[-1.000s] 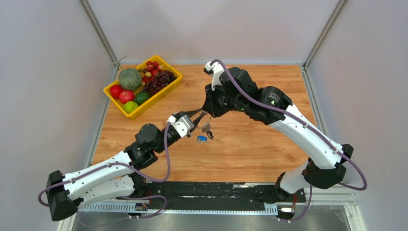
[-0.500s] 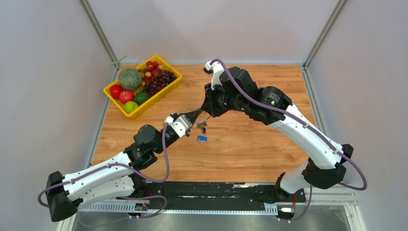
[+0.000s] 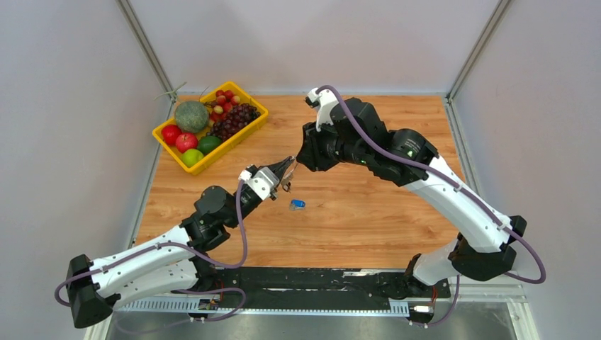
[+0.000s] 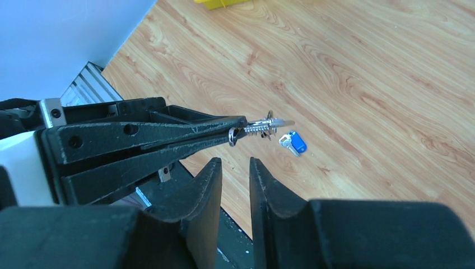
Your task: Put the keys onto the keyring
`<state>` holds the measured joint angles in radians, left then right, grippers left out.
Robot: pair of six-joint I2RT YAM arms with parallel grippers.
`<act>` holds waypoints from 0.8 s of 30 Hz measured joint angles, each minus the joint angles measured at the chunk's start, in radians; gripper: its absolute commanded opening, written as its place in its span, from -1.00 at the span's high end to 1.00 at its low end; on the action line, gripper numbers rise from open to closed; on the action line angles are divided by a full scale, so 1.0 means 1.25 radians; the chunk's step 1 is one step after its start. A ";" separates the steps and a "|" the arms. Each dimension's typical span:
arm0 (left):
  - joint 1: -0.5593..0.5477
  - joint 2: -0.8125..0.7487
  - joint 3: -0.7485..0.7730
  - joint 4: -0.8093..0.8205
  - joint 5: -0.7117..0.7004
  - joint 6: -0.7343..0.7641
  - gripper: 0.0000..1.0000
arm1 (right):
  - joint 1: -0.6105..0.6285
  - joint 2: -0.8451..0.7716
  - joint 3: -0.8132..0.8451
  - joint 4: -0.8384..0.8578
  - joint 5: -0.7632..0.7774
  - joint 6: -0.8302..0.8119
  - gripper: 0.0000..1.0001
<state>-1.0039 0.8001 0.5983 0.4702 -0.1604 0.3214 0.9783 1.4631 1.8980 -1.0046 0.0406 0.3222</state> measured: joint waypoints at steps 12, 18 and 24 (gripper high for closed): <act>0.000 -0.041 -0.005 -0.023 -0.099 -0.034 1.00 | -0.006 -0.083 -0.087 0.037 0.050 0.003 0.21; 0.000 -0.070 -0.005 -0.059 -0.201 -0.095 1.00 | -0.014 -0.118 -0.248 0.081 0.065 0.015 0.20; 0.000 -0.117 -0.006 -0.111 -0.299 -0.164 1.00 | -0.014 -0.135 -0.404 0.146 0.066 0.030 0.18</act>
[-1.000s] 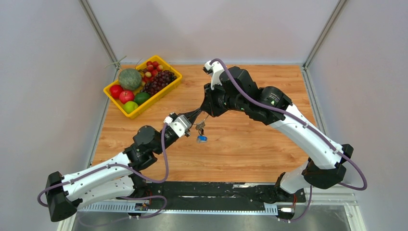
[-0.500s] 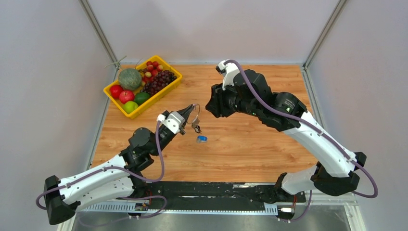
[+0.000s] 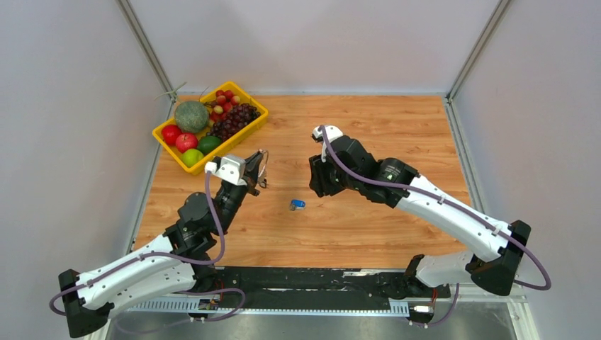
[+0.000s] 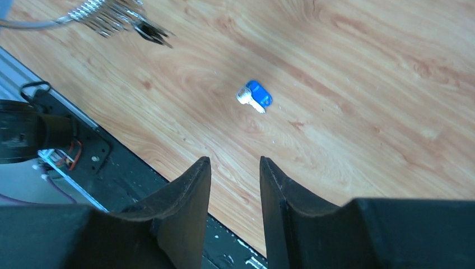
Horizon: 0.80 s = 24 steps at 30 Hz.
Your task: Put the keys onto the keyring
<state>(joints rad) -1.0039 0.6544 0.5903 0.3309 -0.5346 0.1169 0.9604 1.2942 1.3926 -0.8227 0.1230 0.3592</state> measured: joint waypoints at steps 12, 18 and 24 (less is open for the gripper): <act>0.000 -0.046 -0.022 -0.064 -0.082 -0.084 1.00 | 0.000 0.037 -0.244 0.195 0.013 0.066 0.16; 0.000 -0.064 -0.029 -0.072 -0.104 -0.102 1.00 | 0.000 0.136 -0.281 0.310 0.011 0.141 0.16; 0.000 -0.080 -0.061 -0.071 -0.119 -0.111 1.00 | 0.000 0.237 -0.303 0.411 -0.005 0.262 0.15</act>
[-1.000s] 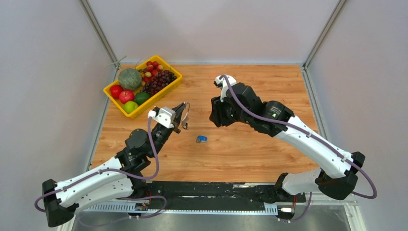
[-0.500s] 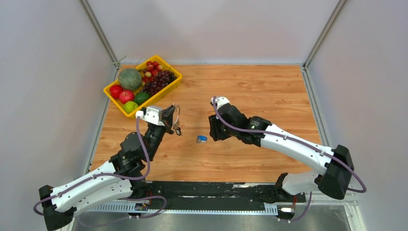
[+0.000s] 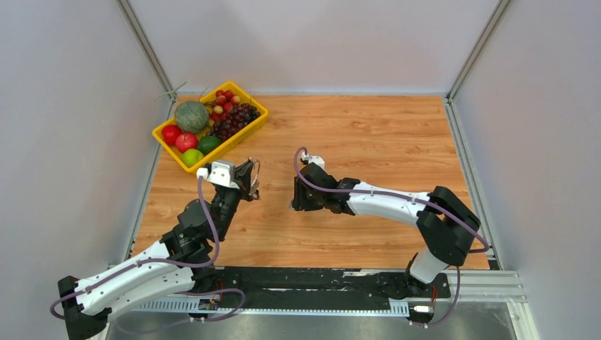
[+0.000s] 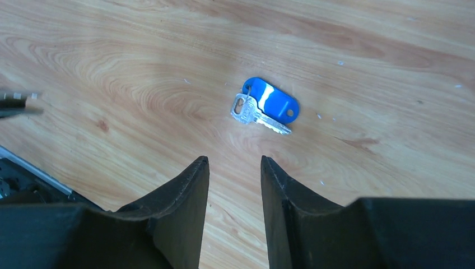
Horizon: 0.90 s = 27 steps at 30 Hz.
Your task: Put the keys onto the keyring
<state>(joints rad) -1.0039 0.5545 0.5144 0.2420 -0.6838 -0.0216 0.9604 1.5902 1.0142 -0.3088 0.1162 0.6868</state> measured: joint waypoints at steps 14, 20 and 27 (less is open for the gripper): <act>0.000 -0.036 -0.035 -0.005 -0.027 0.000 1.00 | 0.000 0.154 0.016 0.099 -0.031 0.161 0.24; 0.000 -0.045 -0.048 -0.006 -0.026 0.000 1.00 | 0.000 0.163 0.032 0.113 -0.013 0.183 0.26; 0.000 -0.050 -0.050 -0.008 -0.026 -0.002 1.00 | -0.010 0.173 0.034 0.117 0.000 0.190 0.28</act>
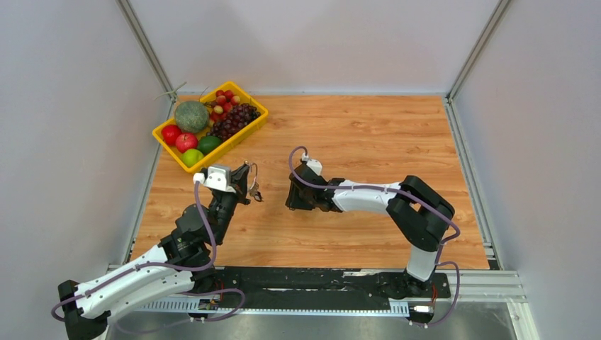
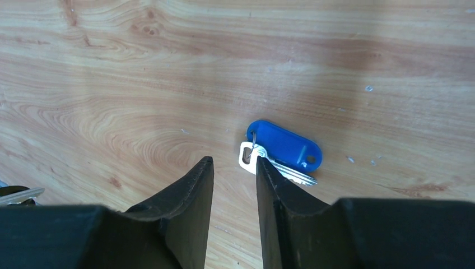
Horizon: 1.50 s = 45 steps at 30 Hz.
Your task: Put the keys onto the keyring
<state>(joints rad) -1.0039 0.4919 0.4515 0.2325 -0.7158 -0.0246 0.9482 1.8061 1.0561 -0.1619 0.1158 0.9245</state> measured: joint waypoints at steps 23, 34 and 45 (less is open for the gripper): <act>0.000 -0.012 0.000 -0.005 0.000 0.000 1.00 | -0.027 0.033 0.025 0.003 -0.010 0.005 0.66; 0.000 -0.014 -0.005 -0.007 0.000 0.000 1.00 | -0.027 0.049 0.032 0.003 -0.024 0.005 1.00; 0.000 -0.018 -0.005 -0.008 0.000 -0.001 1.00 | -0.027 -0.002 -0.005 0.027 -0.027 -0.032 1.00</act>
<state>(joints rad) -1.0039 0.4698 0.4454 0.2222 -0.7158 -0.0254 0.9146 1.8038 1.0504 -0.1284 0.0818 0.8848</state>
